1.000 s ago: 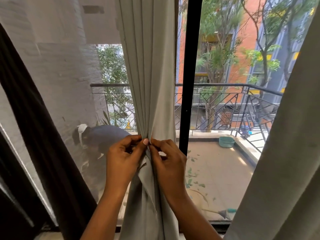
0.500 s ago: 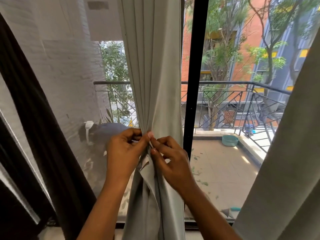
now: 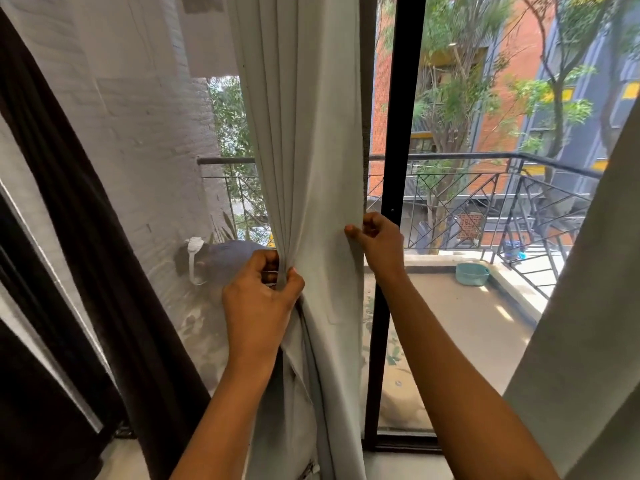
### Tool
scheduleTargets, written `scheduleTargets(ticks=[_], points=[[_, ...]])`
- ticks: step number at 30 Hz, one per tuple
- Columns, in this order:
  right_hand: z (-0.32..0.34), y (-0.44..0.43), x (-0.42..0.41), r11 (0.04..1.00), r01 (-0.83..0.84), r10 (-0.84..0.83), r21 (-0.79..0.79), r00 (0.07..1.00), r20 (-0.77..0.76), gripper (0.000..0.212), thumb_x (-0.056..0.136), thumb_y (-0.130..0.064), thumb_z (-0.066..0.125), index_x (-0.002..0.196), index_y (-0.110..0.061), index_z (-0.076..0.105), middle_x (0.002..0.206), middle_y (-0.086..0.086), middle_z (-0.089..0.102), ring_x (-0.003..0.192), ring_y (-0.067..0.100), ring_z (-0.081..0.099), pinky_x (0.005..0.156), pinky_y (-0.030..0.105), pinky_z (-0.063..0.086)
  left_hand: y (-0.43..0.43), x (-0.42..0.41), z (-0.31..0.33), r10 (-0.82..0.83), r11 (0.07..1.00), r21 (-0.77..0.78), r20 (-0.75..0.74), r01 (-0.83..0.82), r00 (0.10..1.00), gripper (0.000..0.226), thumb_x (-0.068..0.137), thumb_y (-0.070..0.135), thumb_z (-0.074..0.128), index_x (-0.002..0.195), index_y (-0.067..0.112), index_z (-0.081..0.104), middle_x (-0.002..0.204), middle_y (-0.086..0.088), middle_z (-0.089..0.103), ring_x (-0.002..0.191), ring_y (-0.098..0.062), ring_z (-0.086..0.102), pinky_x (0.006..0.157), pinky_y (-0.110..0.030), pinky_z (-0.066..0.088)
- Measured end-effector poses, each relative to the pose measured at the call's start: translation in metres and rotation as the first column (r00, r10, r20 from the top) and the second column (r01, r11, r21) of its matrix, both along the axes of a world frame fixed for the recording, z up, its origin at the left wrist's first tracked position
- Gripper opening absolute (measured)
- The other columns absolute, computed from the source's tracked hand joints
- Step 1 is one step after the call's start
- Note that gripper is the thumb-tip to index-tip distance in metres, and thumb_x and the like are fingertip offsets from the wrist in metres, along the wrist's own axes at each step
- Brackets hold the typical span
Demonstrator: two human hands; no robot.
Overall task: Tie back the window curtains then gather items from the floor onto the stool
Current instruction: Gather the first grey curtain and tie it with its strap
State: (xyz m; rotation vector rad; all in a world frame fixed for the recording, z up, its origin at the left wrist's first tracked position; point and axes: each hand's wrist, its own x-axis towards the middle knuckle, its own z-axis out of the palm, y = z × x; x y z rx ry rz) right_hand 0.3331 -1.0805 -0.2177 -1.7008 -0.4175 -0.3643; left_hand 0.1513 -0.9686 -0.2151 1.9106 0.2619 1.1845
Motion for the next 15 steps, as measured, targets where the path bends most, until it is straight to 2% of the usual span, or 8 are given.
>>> scheduleTargets(ticks=[2, 5, 7, 10, 15], points=[[-0.005, -0.006, -0.019, 0.980, 0.201, -0.197, -0.006, 0.965, 0.175, 0.009, 0.082, -0.024, 0.070, 0.087, -0.018, 0.066, 0.082, -0.003, 0.065, 0.070, 0.008, 0.059, 0.069, 0.028, 0.050, 0.000, 0.000, -0.002, -0.018, 0.998, -0.058, 0.024, 0.019, 1.000, 0.017, 0.080, 0.014, 0.075, 0.088, 0.026, 0.066, 0.076, 0.019, 0.067, 0.069, -0.001, 0.066, 0.068, -0.012, 0.052], [-0.017, -0.011, -0.058, 0.952, 0.295, -0.304, 0.079, 0.893, 0.331, 0.016, 0.087, -0.017, 0.065, 0.102, -0.014, 0.069, 0.089, 0.002, 0.063, 0.074, 0.011, 0.058, 0.068, 0.029, 0.052, 0.000, 0.001, -0.001, -0.023, 0.992, -0.126, 0.029, 0.026, 0.999, 0.009, 0.079, 0.015, 0.076, 0.084, 0.018, 0.069, 0.070, 0.011, 0.068, 0.061, -0.002, 0.064, 0.063, -0.014, 0.052], [-0.023, -0.011, -0.084, 0.955, 0.280, -0.296, 0.098, 0.877, 0.378, 0.027, 0.088, -0.011, 0.062, 0.115, -0.014, 0.067, 0.090, -0.001, 0.058, 0.074, 0.004, 0.053, 0.068, 0.020, 0.049, -0.002, 0.001, 0.001, -0.042, 0.987, -0.151, 0.026, 0.046, 0.999, 0.008, 0.078, 0.013, 0.077, 0.082, 0.014, 0.070, 0.068, 0.006, 0.068, 0.057, -0.003, 0.062, 0.062, -0.017, 0.053], [-0.026, -0.007, -0.117, 0.972, 0.214, -0.236, 0.101, 0.874, 0.424, 0.035, 0.088, -0.007, 0.062, 0.123, -0.014, 0.061, 0.089, -0.005, 0.054, 0.076, 0.002, 0.051, 0.066, 0.013, 0.046, -0.008, 0.000, 0.004, -0.070, 0.990, -0.118, 0.025, 0.072, 0.997, 0.008, 0.078, 0.012, 0.077, 0.080, 0.010, 0.069, 0.068, 0.005, 0.068, 0.058, -0.004, 0.063, 0.059, -0.015, 0.052], [-0.022, 0.001, -0.142, 0.982, 0.168, -0.190, 0.089, 0.830, 0.525, 0.030, 0.084, -0.007, 0.067, 0.114, -0.008, 0.066, 0.086, 0.003, 0.066, 0.077, 0.007, 0.060, 0.070, 0.013, 0.049, -0.017, -0.005, 0.006, -0.135, 0.982, -0.127, 0.035, 0.139, 0.990, 0.007, 0.080, 0.011, 0.074, 0.083, 0.011, 0.068, 0.070, 0.007, 0.068, 0.061, -0.002, 0.065, 0.055, -0.008, 0.048]])
